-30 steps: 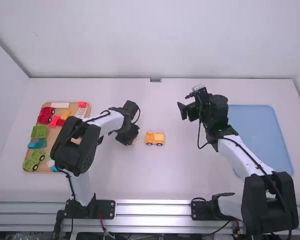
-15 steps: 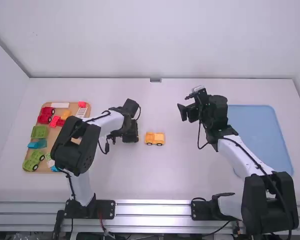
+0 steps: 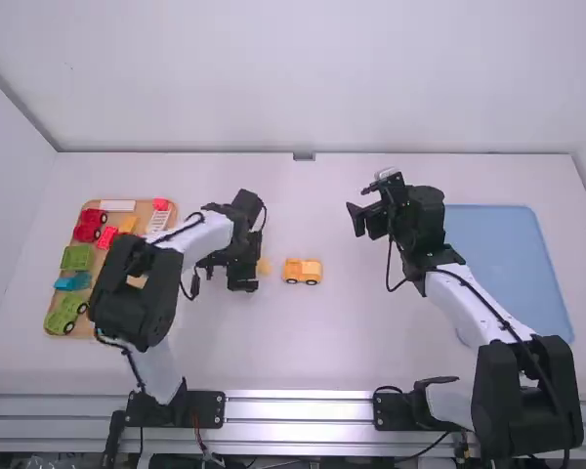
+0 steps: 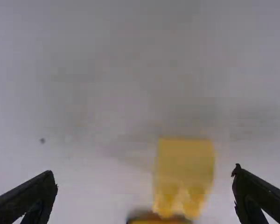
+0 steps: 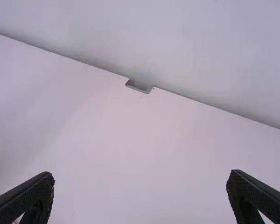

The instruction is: Assemble lego blocks to make yellow taxi

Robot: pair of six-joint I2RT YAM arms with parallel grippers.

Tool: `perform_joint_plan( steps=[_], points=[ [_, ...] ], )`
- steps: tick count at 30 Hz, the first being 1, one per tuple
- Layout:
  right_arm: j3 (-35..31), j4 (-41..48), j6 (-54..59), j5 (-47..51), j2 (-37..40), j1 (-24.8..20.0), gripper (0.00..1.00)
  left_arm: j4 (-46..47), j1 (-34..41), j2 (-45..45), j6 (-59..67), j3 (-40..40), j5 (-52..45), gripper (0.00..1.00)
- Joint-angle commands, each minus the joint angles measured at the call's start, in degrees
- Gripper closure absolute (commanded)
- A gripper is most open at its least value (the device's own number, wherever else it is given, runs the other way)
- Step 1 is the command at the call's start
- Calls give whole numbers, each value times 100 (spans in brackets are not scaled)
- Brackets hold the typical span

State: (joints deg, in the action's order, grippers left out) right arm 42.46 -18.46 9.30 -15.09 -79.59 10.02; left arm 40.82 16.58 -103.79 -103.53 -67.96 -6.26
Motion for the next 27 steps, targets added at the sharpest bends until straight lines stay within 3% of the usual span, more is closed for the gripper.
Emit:
perform_joint_plan(
  steps=[1,2,3,6,12,16,17,18,20,24,27],
  points=[
    [-7,-44,-7,-33,131,15,1,264,-151,623,2699,-584,654,2],
    [-7,-57,-9,-33,131,15,1,337,-179,756,4422,-780,1209,4],
    [-7,-57,-9,-33,131,15,1,337,-179,756,4422,-780,1209,4],
    [-7,-72,-7,-33,131,15,1,334,-146,901,8207,-1034,2033,1],
    [-7,-155,-7,-33,131,20,1,369,-164,901,11300,-1021,2518,1],
    [-7,-201,-9,-31,131,13,1,76,-184,901,14590,-855,658,1],
    [-7,-214,-9,-33,131,15,1,372,-269,901,16504,-765,-494,1],
    [-7,-214,-9,-33,131,15,1,372,-269,901,16504,-765,-494,1],
    [-7,-225,-11,-35,131,15,1,542,-485,901,18128,-605,-1921,1],
    [-7,-227,-9,-179,131,15,1,125,-1113,706,19177,-111,-4260,1],
    [-7,-293,-9,-426,131,15,1,-262,-1493,216,19149,238,-4996,1]
  ],
)
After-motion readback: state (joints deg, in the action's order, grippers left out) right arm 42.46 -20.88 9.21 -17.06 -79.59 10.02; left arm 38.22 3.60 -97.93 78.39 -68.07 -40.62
